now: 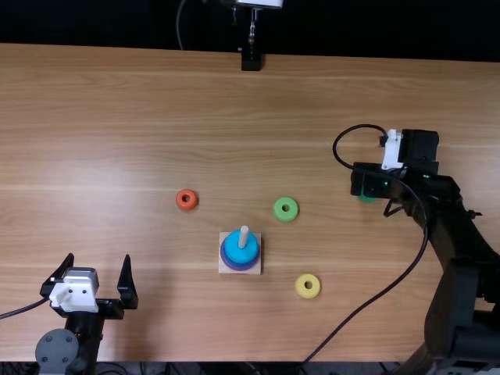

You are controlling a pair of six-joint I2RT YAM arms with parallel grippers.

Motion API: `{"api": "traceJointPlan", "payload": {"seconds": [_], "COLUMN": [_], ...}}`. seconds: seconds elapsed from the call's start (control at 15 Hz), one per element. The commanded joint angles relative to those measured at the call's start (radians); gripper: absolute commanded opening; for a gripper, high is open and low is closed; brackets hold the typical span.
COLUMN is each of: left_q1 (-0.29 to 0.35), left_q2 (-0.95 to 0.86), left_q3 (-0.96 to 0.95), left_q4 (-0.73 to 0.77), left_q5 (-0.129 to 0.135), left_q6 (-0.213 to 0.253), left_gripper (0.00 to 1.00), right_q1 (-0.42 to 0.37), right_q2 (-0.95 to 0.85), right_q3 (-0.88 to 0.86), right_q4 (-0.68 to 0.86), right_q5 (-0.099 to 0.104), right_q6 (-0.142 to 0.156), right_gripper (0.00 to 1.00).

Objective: Build the Hanoi tower: stack the rings onto the peg from bottom to top in this color order: purple, dark blue, light blue, dark green, light green, yellow, orange.

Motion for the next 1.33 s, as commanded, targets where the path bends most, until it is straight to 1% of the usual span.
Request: {"api": "traceJointPlan", "payload": {"seconds": [0.0,0.47,0.87,0.93,1.0,1.07,1.13,1.2,1.27], "left_q1": [-0.001,-0.001,-0.001,-0.001,-0.001,-0.001,-0.001,-0.001,-0.001], "left_q2": [-0.012,-0.012,-0.012,-0.012,-0.012,-0.012,-0.012,-0.012,-0.012], "left_q3": [-0.063,-0.063,-0.063,-0.063,-0.063,-0.063,-0.063,-0.063,-0.063], "left_q4": [-0.023,-0.023,-0.023,-0.023,-0.023,-0.023,-0.023,-0.023,-0.023], "left_q5": [-0.006,-0.006,-0.006,-0.006,-0.006,-0.006,-0.006,-0.006,-0.006], "left_q6": [0.007,0.007,0.007,0.007,0.007,0.007,0.007,0.007,0.007], "left_gripper": [1.0,1.0,1.0,1.0,1.0,1.0,1.0,1.0,1.0], "right_q1": [0.0,0.0,0.0,0.0,0.0,0.0,0.0,0.0,0.0], "right_q2": [0.039,0.095,0.099,0.101,0.104,0.121,0.133,0.133,0.133], "right_q3": [0.051,0.108,0.121,0.121,0.12,0.12,0.12,0.118,0.118], "right_q4": [0.0,-0.118,-0.148,-0.146,-0.146,-0.144,-0.146,-0.146,-0.146], "right_q5": [0.001,0.002,0.002,0.004,0.006,0.006,0.004,0.006,0.004], "right_q6": [-0.003,-0.005,-0.005,-0.001,-0.001,-0.001,-0.001,-0.001,-0.003], "right_gripper": [1.0,1.0,1.0,1.0,0.94,0.79,0.72,0.61,0.53]}}
